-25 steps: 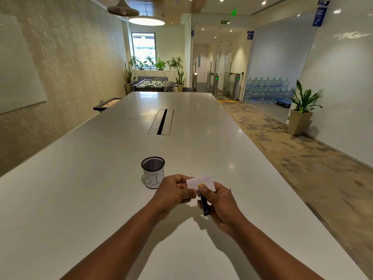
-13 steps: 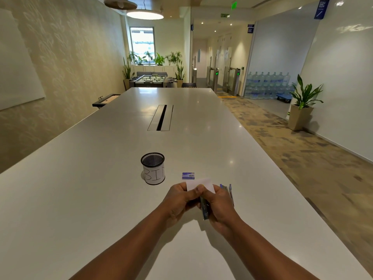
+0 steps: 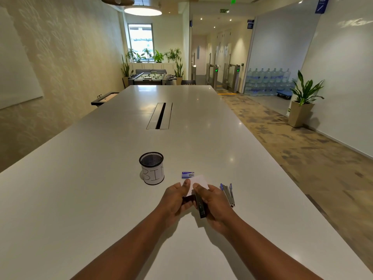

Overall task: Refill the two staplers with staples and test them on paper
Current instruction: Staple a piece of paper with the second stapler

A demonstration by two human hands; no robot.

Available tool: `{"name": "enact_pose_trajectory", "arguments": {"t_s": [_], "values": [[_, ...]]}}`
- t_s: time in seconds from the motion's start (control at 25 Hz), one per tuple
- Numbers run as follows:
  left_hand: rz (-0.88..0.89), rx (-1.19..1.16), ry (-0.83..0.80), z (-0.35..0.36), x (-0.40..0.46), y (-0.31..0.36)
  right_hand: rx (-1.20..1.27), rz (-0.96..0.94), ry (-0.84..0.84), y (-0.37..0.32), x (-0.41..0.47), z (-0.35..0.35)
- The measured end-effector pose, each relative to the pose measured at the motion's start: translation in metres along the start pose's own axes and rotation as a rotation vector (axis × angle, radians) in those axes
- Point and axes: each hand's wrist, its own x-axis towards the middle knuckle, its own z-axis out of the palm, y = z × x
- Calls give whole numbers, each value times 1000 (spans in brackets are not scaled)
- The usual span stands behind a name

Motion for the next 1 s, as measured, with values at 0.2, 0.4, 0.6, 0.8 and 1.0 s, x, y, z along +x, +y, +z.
{"name": "enact_pose_trajectory", "arguments": {"t_s": [0.2, 0.4, 0.6, 0.8, 1.0], "values": [[19, -44, 186, -21, 20, -1, -163, 57, 182, 4, 18, -4], [87, 16, 244, -42, 36, -10, -580, -117, 356, 5, 31, -12], [107, 44, 233, -41, 45, -11, -1089, -323, 425, 7, 45, -10], [153, 135, 229, -32, 47, -12, -1214, -358, 389, 14, 58, -4], [209, 182, 218, -29, 42, -17, -1250, -328, 360, 20, 68, -1]]}}
